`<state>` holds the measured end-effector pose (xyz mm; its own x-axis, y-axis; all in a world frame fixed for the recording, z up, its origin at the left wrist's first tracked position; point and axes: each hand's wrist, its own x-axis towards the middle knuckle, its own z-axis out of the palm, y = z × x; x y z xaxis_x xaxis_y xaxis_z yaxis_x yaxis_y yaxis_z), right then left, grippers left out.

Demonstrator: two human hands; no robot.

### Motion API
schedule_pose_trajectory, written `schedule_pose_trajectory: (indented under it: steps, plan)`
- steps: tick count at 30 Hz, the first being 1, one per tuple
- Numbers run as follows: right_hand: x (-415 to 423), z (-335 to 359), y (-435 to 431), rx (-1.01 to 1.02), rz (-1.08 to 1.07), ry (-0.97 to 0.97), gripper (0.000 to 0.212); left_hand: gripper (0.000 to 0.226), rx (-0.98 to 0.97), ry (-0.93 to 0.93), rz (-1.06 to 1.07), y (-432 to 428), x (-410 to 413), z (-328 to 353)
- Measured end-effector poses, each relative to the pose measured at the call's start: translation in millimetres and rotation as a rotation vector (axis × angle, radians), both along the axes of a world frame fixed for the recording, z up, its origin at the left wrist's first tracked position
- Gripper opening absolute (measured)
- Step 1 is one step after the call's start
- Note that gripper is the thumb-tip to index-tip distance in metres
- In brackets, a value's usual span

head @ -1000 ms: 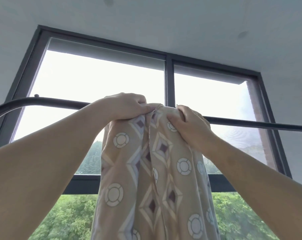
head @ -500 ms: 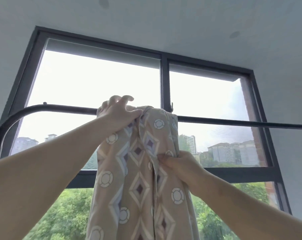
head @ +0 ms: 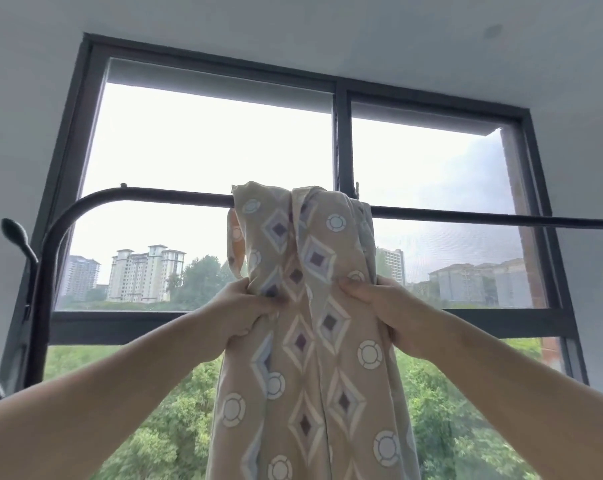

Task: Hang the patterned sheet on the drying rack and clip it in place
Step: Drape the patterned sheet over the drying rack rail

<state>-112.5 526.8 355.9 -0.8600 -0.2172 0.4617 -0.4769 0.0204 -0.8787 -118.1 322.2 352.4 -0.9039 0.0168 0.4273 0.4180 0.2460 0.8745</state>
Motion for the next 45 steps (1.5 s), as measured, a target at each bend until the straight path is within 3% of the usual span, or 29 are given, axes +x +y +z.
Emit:
schedule_pose_trajectory:
  steps: [4, 7, 12, 14, 18, 25, 32, 37, 42, 45]
  plan:
    - [2.9, -22.6, 14.3, 0.227, 0.032, -0.101, 0.024, 0.041, 0.0, -0.056, -0.128, -0.2, 0.6, -19.4]
    - [3.8, -42.1, 25.0, 0.396, 0.088, -0.199, 0.028, 0.046, -0.136, -0.162, -0.209, -5.3, 5.0, -37.8]
    - [-6.0, -55.7, 33.4, 0.632, -0.251, -0.041, 0.01, 0.02, -0.303, -0.168, -0.051, -14.7, -0.4, -46.4]
    - [-5.6, -50.3, 34.6, 0.583, -0.307, 0.015, 0.017, 0.011, -0.308, -0.126, -0.006, -15.0, -1.2, -38.2]
    - [-6.9, -23.6, 39.5, 0.359, -0.311, 0.039, 0.014, 0.02, -0.311, -0.049, 0.041, -12.6, -1.4, -11.7]
    - [-1.4, 27.4, 21.9, -0.031, -0.007, 0.06, 0.016, 0.015, 0.079, 0.047, -0.195, -0.2, 4.1, 36.6]
    - [-14.8, 83.9, 7.9, -0.241, 0.062, 0.156, 0.027, 0.018, 0.297, 0.277, -0.16, 4.2, -5.9, 98.7]
    - [-30.1, 131.7, -3.5, -0.261, -0.046, 0.28, 0.028, 0.033, 0.198, 0.367, -0.147, 5.6, -16.9, 149.5]
    - [-42.0, 176.0, -17.3, -0.234, 0.0, 0.487, 0.023, 0.049, 0.133, 0.476, -0.12, -2.8, -32.5, 196.6]
    - [-62.3, 200.8, -35.8, -0.238, -0.025, 0.615, 0.039, 0.097, 0.052, 0.443, -0.085, -4.5, -43.0, 209.6]
